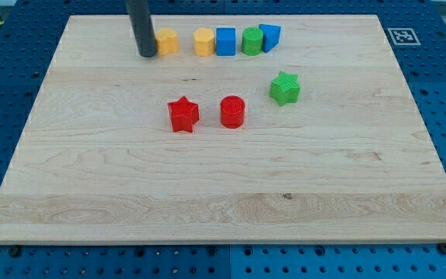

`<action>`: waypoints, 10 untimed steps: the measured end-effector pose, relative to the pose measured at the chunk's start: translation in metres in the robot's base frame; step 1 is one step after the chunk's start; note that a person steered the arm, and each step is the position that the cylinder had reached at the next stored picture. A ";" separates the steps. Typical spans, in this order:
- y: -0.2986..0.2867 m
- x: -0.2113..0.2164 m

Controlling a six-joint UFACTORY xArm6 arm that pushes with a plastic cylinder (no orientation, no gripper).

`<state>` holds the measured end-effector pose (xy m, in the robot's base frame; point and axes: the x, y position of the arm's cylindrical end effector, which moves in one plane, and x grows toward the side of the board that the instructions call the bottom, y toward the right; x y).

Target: Move the green star to the bottom of the green circle

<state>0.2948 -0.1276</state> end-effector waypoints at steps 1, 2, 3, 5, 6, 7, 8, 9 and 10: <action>0.021 0.000; 0.027 0.000; -0.003 0.000; 0.018 0.057; 0.034 0.065; 0.035 0.065; 0.037 0.065; 0.076 0.065; 0.114 0.094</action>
<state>0.3883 -0.0139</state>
